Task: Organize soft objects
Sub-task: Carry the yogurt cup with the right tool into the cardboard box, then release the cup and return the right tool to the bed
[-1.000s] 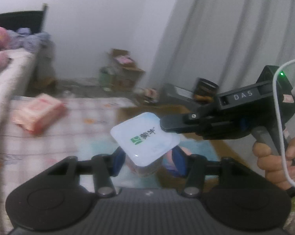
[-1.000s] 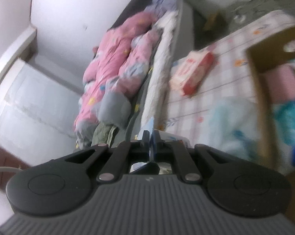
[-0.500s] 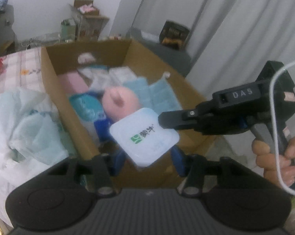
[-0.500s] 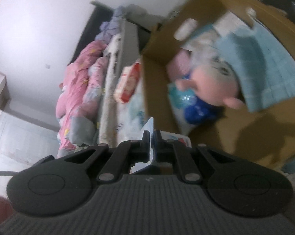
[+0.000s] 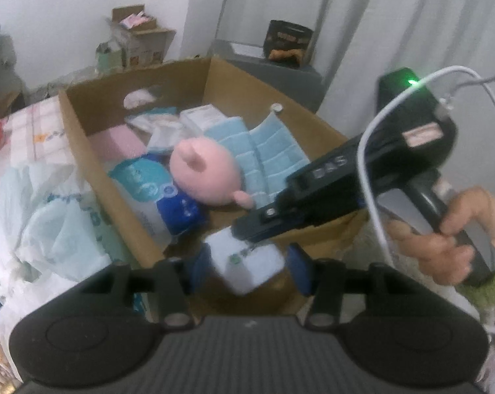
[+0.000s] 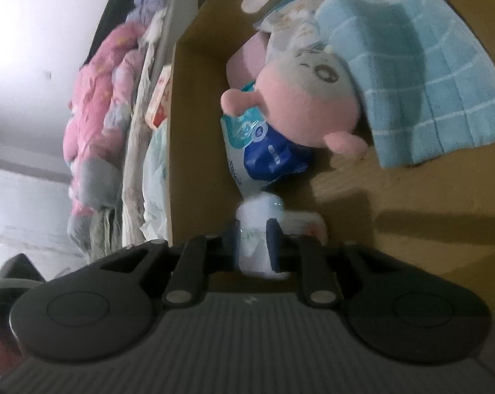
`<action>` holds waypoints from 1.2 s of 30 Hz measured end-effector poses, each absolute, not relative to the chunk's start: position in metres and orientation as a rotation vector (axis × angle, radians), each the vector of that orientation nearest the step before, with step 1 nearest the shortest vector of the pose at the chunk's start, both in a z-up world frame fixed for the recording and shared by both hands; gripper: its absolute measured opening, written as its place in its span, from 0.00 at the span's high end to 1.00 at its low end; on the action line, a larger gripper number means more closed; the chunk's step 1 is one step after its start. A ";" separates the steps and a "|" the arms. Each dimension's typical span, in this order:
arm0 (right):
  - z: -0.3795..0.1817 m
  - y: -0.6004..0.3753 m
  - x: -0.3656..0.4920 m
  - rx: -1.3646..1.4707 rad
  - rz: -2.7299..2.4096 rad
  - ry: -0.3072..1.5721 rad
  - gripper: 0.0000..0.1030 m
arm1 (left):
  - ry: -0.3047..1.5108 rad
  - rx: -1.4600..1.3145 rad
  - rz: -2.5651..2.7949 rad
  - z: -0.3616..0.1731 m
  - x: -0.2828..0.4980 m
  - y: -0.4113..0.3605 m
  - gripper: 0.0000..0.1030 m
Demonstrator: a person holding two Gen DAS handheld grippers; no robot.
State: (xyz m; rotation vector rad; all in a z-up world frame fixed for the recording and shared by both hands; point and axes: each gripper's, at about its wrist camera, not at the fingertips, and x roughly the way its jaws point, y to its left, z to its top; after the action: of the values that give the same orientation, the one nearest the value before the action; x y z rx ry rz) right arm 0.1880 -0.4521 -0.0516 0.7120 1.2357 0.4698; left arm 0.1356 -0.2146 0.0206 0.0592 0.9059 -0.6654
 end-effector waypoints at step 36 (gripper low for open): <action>-0.069 -0.441 0.204 0.602 0.401 1.332 0.71 | 0.793 -0.230 -0.244 0.010 0.064 -0.004 0.28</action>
State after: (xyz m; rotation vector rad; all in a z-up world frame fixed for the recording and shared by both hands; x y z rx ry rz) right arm 0.2040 -0.4412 -0.0694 0.6018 1.3317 0.4013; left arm 0.0640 -0.0045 0.0099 -0.2301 0.7928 -0.2440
